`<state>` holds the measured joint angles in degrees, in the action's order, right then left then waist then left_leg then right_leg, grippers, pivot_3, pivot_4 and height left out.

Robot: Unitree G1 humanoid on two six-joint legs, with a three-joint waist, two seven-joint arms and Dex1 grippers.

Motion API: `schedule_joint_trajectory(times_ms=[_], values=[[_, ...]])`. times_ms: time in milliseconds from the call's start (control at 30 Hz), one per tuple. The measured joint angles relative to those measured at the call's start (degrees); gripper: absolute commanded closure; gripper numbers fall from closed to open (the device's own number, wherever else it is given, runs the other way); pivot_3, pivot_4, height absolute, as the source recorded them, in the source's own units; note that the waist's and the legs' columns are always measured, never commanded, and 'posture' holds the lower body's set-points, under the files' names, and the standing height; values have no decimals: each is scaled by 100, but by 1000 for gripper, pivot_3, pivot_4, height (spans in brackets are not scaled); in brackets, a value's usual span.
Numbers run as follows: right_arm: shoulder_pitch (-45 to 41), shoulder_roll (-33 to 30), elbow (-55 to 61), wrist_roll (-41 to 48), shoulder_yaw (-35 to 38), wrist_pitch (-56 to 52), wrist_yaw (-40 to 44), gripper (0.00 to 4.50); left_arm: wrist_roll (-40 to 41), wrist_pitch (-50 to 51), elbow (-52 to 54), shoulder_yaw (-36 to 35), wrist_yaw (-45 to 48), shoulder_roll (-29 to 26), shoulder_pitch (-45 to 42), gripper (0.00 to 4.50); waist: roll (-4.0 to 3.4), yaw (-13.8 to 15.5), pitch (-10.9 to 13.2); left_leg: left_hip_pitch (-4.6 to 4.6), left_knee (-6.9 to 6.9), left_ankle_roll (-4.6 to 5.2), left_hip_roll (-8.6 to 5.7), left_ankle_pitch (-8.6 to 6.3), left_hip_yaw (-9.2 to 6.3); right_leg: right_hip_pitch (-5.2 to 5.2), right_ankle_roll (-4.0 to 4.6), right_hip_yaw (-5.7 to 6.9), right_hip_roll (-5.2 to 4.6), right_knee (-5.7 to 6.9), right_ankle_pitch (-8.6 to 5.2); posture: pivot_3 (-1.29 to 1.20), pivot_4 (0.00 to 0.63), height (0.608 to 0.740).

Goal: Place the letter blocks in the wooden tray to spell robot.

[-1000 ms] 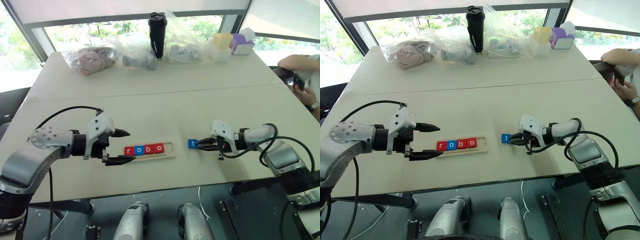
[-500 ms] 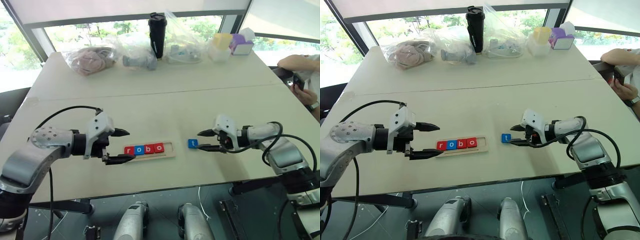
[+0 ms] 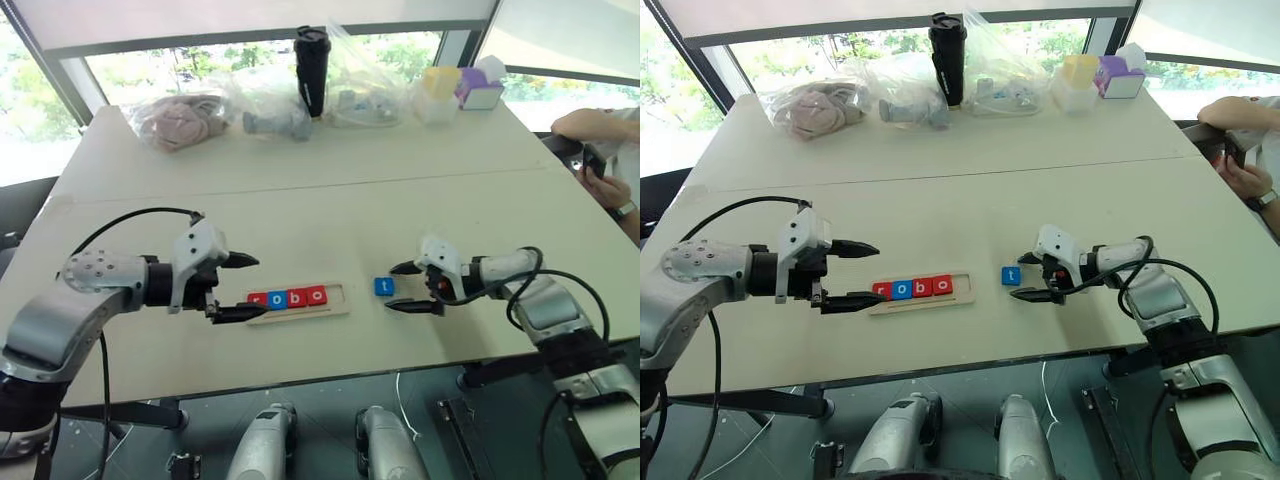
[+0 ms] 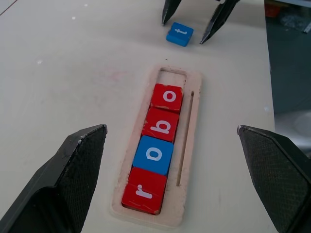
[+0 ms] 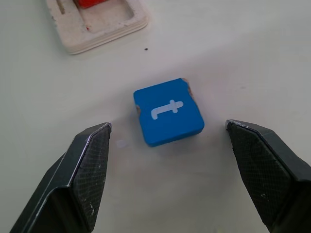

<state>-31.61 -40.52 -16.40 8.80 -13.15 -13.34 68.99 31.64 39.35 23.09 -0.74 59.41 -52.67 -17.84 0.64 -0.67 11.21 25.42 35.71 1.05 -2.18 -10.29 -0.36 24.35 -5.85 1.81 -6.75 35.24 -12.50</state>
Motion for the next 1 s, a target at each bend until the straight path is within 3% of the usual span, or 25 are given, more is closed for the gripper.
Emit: schedule_joint_trajectory(times_ms=[167, 400, 667, 1000], values=[[-173, 87, -322, -76, 4, 223, 106, 3373, 2, 15, 15, -16, -76, -5, 25, 0, 0, 9, 0, 0, 2, 0, 0, 0, 0, -1, -1, 0, 0, 2, 1, 0, 150, 740], [-31, 59, -2, -53, 38, 5, 201, 3355, 3, 16, 41, -22, -100, -17, 130, 0, 0, 11, 0, 0, 4, 0, 0, 0, 0, -1, -1, 0, 0, 6, 1, 0, 150, 740], [-82, 153, 1516, 312, -4, -829, 276, 3355, -69, -26, 39, 5, -29, -58, 127, 0, 0, 7, 0, -1, 5, -2, 3, -1, -1, 2, 0, 0, 0, 9, 0, 0, 150, 740], [-416, 559, 1205, -179, -712, -584, 239, 3355, -283, -137, 6, 179, 4, -73, 134, 0, 0, 8, 0, 2, 8, -3, 1, -2, -1, 3, 1, -1, -1, 8, 0, 0, 150, 740]])
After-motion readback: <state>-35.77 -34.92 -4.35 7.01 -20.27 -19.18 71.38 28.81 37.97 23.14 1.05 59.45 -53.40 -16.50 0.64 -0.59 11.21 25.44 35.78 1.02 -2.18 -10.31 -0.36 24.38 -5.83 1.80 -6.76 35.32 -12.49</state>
